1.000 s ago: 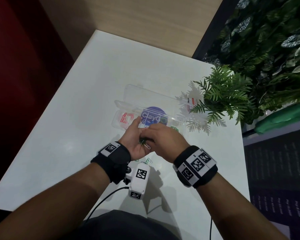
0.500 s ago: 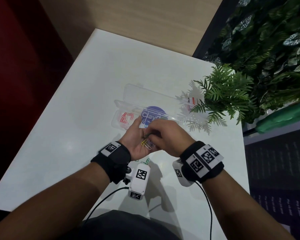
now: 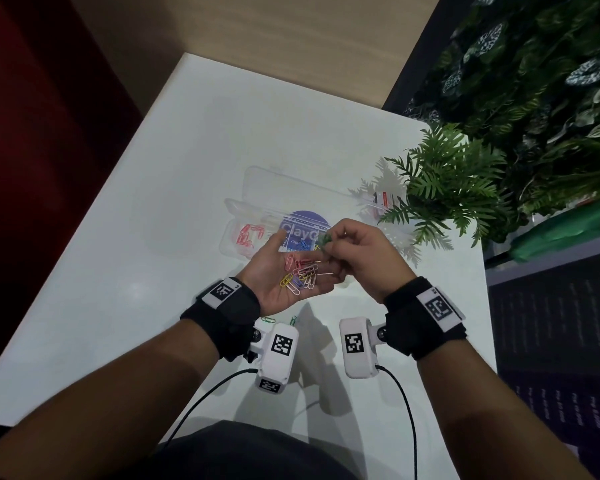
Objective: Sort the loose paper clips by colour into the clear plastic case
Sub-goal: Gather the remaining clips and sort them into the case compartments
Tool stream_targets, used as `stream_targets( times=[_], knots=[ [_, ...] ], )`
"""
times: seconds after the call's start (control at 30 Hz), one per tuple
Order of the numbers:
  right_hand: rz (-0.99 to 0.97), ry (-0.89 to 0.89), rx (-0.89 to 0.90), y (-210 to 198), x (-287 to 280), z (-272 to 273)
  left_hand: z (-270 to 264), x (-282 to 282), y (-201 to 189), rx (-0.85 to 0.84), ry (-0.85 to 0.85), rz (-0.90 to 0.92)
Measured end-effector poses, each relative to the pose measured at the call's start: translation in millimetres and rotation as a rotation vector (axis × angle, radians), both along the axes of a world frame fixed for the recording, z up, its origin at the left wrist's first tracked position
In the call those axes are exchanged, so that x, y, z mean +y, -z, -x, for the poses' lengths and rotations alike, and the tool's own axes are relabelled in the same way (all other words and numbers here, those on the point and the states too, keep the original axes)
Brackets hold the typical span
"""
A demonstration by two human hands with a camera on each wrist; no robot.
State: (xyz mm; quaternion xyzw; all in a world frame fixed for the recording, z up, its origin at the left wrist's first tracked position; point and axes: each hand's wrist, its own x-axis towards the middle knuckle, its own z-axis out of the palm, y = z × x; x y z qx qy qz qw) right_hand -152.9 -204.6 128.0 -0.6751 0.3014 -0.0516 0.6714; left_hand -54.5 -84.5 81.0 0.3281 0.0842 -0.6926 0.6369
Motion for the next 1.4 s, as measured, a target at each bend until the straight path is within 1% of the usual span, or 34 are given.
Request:
stream_targets(
  times=[0.1, 0.17, 0.27, 0.37, 0.43, 0.57, 0.67, 0.73, 0.83, 0.9, 0.97, 1.1, 1.17, 1.27, 1.33, 1.4],
  knots=[
    [0.004, 0.085, 0.009, 5, -16, 3, -4, 2, -1, -0.007, 0.002, -0.029],
    [0.008, 0.151, 0.049, 10, -29, 7, -6, 4, 0, -0.002, -0.02, -0.057],
    [0.101, 0.238, 0.192, 25, -49, 13, -11, 7, 3, 0.011, -0.045, -0.068],
    [0.197, 0.283, 0.351, 45, -61, 15, -15, 10, 8, 0.02, -0.067, -0.09],
    [0.234, 0.28, 0.44, 57, -64, 13, -17, 11, 10, 0.015, -0.071, -0.099],
    [0.29, 0.211, 0.593, 74, -65, 8, -18, 11, 10, 0.005, -0.078, -0.105],
    [0.419, 0.155, 0.666, 74, -64, 8, -19, 10, 7, 0.011, -0.092, -0.1],
    [0.517, 0.14, 0.629, 66, -60, 8, -18, 9, 5, 0.016, -0.097, -0.093],
    [0.594, 0.098, 0.442, 44, -45, 6, -15, 7, 5, 0.009, -0.081, -0.091],
    [0.653, 0.014, 0.325, 27, -26, 2, -12, 6, 6, 0.004, -0.067, -0.092],
    [0.693, -0.094, 0.261, 15, -9, -4, -9, 5, 5, -0.006, -0.046, -0.078],
    [0.853, -0.38, 0.234, 5, 18, -16, -1, 4, -2, 0.01, -0.048, -0.027],
    [0.924, -0.451, 0.235, 4, 28, -21, 2, 6, -5, -0.023, -0.03, -0.038],
    [0.942, -0.49, 0.266, 5, 35, -25, 4, 8, -6, -0.044, -0.021, -0.058],
    [0.91, -0.489, 0.259, 3, 36, -24, 6, 10, -8, -0.041, -0.019, -0.045],
    [0.856, -0.448, 0.248, 0, 32, -20, 7, 11, -9, -0.026, -0.027, -0.03]
  ],
)
